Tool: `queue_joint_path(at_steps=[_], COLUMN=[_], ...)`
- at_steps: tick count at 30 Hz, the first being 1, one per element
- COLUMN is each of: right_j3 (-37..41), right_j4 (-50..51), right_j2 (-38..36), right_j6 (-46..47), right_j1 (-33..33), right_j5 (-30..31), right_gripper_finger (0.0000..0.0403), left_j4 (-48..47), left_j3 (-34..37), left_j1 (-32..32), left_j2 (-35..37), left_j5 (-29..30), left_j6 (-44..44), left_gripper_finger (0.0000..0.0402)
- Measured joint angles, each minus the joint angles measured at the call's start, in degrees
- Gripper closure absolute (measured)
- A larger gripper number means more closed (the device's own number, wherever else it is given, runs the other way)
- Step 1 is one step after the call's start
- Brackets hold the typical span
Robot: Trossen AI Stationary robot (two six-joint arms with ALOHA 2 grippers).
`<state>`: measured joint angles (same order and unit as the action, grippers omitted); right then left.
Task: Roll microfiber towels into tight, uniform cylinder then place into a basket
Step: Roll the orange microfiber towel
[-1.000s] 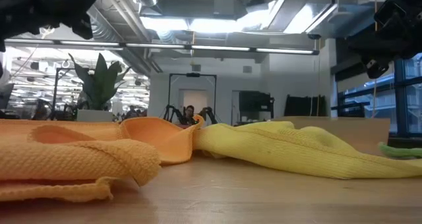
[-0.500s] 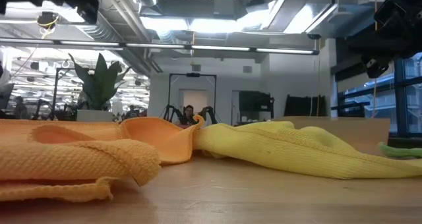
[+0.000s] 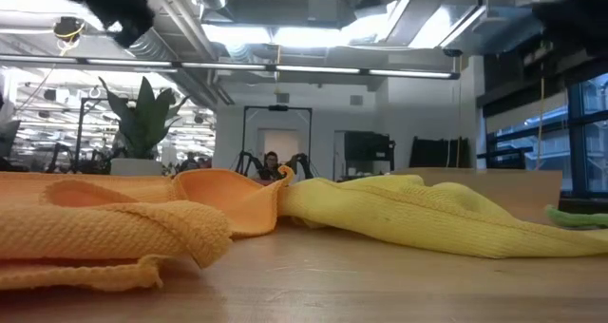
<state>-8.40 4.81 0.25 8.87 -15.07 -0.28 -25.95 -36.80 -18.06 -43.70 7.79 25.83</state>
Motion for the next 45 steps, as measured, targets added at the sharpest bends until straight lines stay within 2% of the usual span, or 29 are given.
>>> queue_joint_path(at_steps=[5, 14, 20, 24, 27, 35, 45], right_j3=[0.0, 0.0, 0.0, -0.6, -2.6, -7.6, -10.5], right_j4=[-1.2, -3.1, -6.4, -7.7, -6.3, -3.8, -3.6], right_j2=[0.4, 6.9, 13.1, 16.2, 18.2, 25.1, 34.0], right_j6=[-1.3, -1.9, -1.9, -2.3, -2.6, -3.0, -3.2], right_j1=[0.0, 0.0, 0.0, 0.0, 0.0, -1.9, -5.0], right_j5=[-0.2, 0.5, 0.9, 1.2, 1.2, 1.3, 1.3], right_gripper_finger=[0.0399, 0.0401, 0.0401, 0.0401, 0.0402, 0.0402, 0.0402], left_j4=[-1.6, 1.1, 4.0, 7.1, 7.9, 14.1, 15.1], left_j3=[0.0, 0.0, 0.0, 0.0, 0.0, 0.1, 0.1], left_j1=[-2.1, -3.4, -3.4, -3.4, -3.4, -4.4, -6.6], left_j2=[-1.7, -1.8, -1.8, -2.0, -2.9, -12.3, -26.2], left_j5=[-2.8, -2.1, -1.9, -2.5, -1.9, -2.3, -2.3], left_j6=[6.4, 6.9, 3.8, 8.1, 8.1, 6.6, 5.1], left_gripper_finger=[0.0337, 0.0337, 0.0337, 0.0337, 0.0337, 0.0354, 0.0358])
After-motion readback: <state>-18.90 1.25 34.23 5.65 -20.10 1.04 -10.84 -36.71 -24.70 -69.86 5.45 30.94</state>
